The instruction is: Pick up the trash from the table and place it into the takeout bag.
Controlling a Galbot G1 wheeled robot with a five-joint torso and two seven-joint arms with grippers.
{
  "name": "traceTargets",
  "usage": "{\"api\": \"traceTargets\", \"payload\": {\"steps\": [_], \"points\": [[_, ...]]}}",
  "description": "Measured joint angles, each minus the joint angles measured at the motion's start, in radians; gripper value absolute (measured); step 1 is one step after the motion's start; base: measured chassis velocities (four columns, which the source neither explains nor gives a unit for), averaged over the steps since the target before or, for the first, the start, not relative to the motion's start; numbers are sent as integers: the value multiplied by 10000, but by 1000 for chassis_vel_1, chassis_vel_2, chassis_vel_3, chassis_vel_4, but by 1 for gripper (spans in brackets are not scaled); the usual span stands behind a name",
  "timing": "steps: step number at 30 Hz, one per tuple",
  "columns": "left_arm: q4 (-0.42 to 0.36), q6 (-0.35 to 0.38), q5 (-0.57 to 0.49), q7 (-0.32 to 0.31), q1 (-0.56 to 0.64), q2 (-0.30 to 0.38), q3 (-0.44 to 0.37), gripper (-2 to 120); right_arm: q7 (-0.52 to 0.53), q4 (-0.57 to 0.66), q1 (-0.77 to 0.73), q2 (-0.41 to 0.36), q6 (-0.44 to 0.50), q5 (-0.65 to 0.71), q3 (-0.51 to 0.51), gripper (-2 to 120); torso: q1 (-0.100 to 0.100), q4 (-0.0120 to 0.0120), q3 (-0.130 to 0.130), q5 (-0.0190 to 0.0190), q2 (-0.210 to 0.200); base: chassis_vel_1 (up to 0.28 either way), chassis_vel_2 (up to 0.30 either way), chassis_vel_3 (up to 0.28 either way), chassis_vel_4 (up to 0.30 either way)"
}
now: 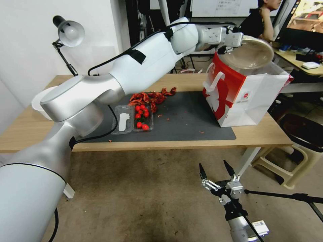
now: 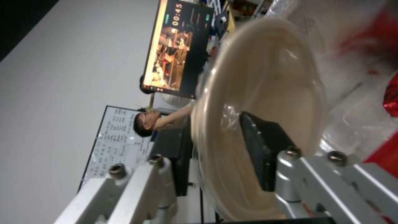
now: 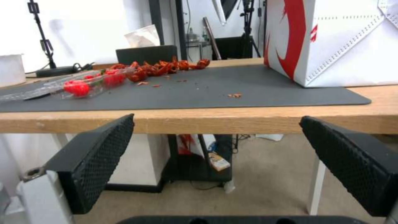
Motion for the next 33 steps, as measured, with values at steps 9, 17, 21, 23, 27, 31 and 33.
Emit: {"api": "traceTargets", "payload": {"steps": [9,17,21,23,27,31,33], "points": [[-273,126,-273,-98,179,306,-77,67,-29,-47,66,14,-7,-1,-90,100,0,-1,0,0,0,0,0,0,0],[-719,601,-1587,-324,476,833,-13,93,-39,-58,77,32,-32,-22,-135,100,0,-3,0,0,0,0,0,0,0],[-816,695,-2256,-553,616,1024,-56,100,-40,-55,76,32,-38,-24,-141,100,0,-1,0,1,0,0,0,0,0],[-931,798,-2871,-924,760,1186,-69,100,-41,-46,72,32,-41,-26,-145,100,0,0,-1,0,0,0,0,0,0],[-1468,1219,-4152,-4277,1771,1772,-465,100,-32,-35,85,17,-64,-19,-146,100,0,0,0,-1,0,0,0,0,0],[-2055,1594,-4399,-6825,2600,2075,-758,100,-35,-69,120,7,-64,9,-140,100,0,1,1,-2,0,0,0,0,0],[-2582,2040,-4827,-8403,3125,2264,-906,100,-59,-80,141,19,-61,5,-161,100,0,1,0,-2,0,0,0,0,0]]}}
